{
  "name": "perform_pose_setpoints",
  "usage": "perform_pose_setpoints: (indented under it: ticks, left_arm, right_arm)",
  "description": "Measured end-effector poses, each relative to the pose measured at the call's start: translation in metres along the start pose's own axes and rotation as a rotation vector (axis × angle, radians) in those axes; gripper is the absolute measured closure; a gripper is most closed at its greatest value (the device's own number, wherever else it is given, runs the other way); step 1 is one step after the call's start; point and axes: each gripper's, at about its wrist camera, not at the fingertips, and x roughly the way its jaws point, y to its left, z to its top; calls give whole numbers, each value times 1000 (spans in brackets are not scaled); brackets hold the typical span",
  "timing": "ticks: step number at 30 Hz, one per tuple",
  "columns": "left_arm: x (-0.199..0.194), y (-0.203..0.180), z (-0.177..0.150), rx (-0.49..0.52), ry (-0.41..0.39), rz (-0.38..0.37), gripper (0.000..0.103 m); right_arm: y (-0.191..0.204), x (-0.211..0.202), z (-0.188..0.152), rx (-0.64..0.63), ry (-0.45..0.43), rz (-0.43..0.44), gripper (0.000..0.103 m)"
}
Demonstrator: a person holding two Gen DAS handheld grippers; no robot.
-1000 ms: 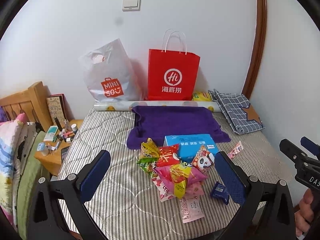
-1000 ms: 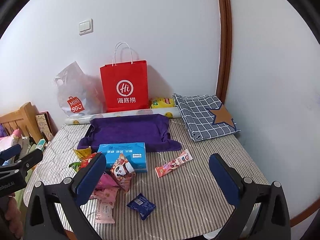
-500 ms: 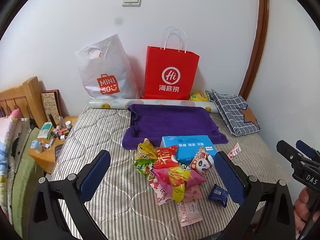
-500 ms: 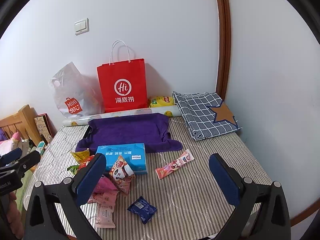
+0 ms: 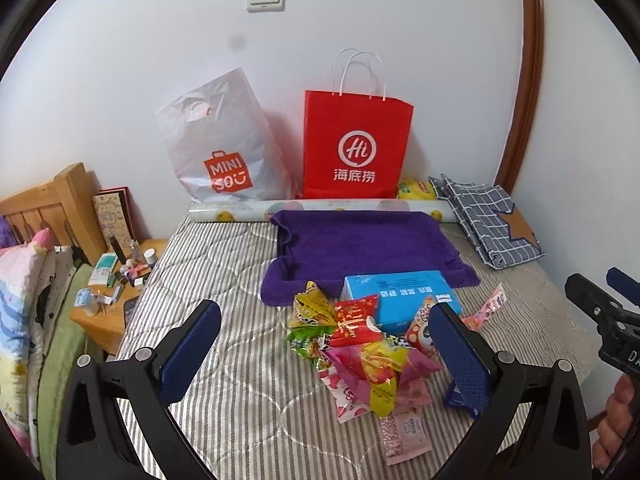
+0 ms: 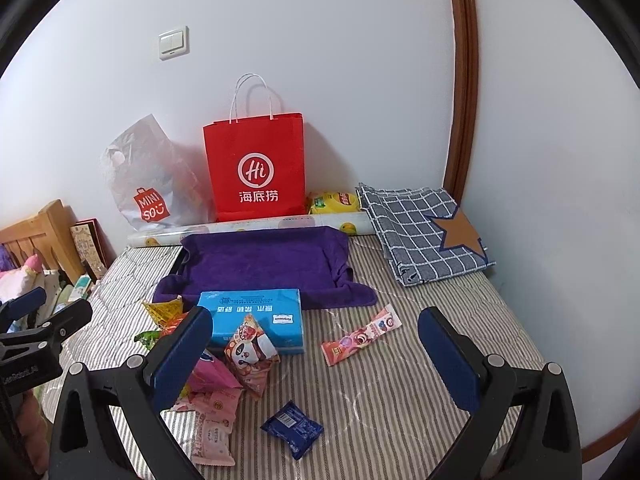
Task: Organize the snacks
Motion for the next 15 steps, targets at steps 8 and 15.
perform_pose_setpoints:
  ticks: [8, 15]
  left_arm:
    - [17, 5, 0, 14, 17, -35, 1]
    - [33, 13, -1, 10, 29, -69, 9]
  right_arm:
    - [6, 12, -1, -23, -4, -24, 0]
    - [7, 29, -10, -59, -18, -39, 0]
